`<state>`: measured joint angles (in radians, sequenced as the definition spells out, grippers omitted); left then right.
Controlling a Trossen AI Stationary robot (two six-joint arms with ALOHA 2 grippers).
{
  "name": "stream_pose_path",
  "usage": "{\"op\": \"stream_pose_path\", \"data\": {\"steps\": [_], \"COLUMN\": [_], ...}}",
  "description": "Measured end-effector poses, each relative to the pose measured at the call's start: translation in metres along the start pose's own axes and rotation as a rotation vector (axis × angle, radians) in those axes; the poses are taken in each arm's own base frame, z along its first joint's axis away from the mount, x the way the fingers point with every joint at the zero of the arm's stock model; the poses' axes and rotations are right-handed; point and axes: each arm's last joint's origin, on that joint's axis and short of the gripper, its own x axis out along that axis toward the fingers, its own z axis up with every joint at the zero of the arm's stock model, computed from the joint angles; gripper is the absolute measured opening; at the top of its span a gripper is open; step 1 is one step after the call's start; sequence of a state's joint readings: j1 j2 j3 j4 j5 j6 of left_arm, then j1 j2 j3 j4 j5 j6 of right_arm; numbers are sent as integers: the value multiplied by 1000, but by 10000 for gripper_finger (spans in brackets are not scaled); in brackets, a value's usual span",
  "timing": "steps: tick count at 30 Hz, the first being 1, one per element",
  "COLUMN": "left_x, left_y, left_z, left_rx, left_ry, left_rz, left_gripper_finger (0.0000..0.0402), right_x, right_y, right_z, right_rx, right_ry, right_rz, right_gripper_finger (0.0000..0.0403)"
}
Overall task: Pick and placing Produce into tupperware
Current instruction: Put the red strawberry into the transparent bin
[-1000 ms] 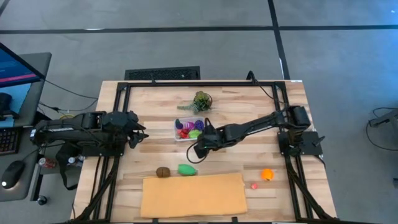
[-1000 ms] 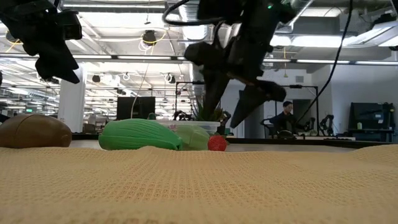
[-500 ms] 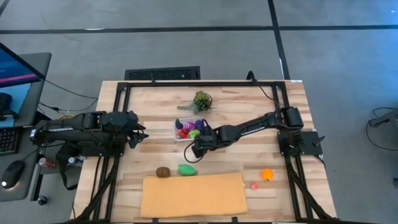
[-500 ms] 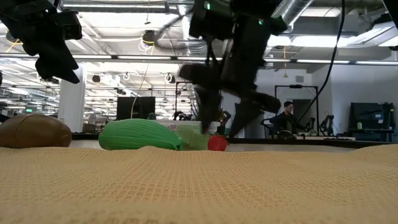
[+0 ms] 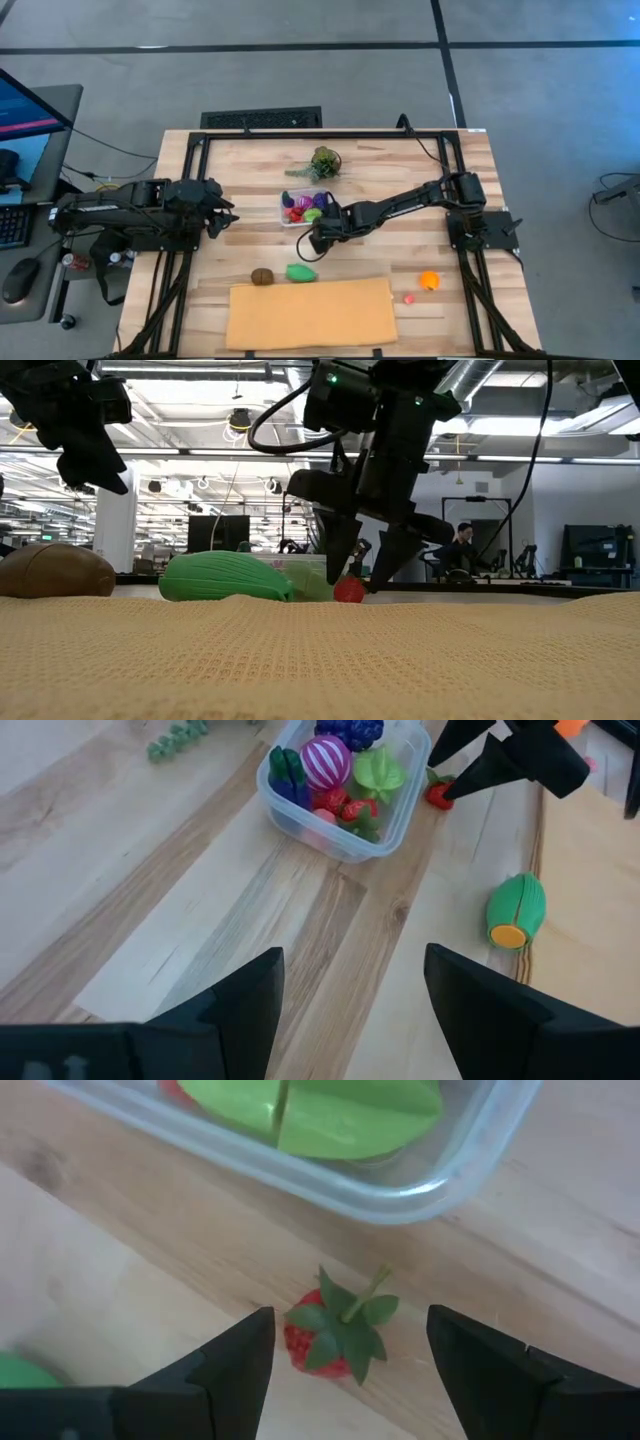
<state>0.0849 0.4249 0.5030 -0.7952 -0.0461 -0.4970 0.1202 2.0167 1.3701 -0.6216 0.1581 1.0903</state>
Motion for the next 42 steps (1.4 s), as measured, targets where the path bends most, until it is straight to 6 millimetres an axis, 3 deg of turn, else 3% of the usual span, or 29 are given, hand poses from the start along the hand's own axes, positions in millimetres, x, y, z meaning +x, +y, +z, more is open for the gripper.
{"op": "stream_pose_path", "data": {"steps": [17,22,30,42], "left_x": [0,0,0,0], "left_y": [0,0,0,0], "left_z": [0,0,0,0], "left_rx": [1,1,0,1], "left_ry": [-3,-3,-4,-4], "left_rz": [4,4,5,5], "left_gripper_finger": [231,232,232,232], "right_x": [0,0,0,-1], "right_y": [0,0,0,-1], "right_z": [-1,-2,-3,-7], "right_rx": [-28,-29,-31,-42], "right_ry": [8,25,33,67], "right_rz": [-4,7,7,-13], "right_gripper_finger": [138,121,141,224]}}
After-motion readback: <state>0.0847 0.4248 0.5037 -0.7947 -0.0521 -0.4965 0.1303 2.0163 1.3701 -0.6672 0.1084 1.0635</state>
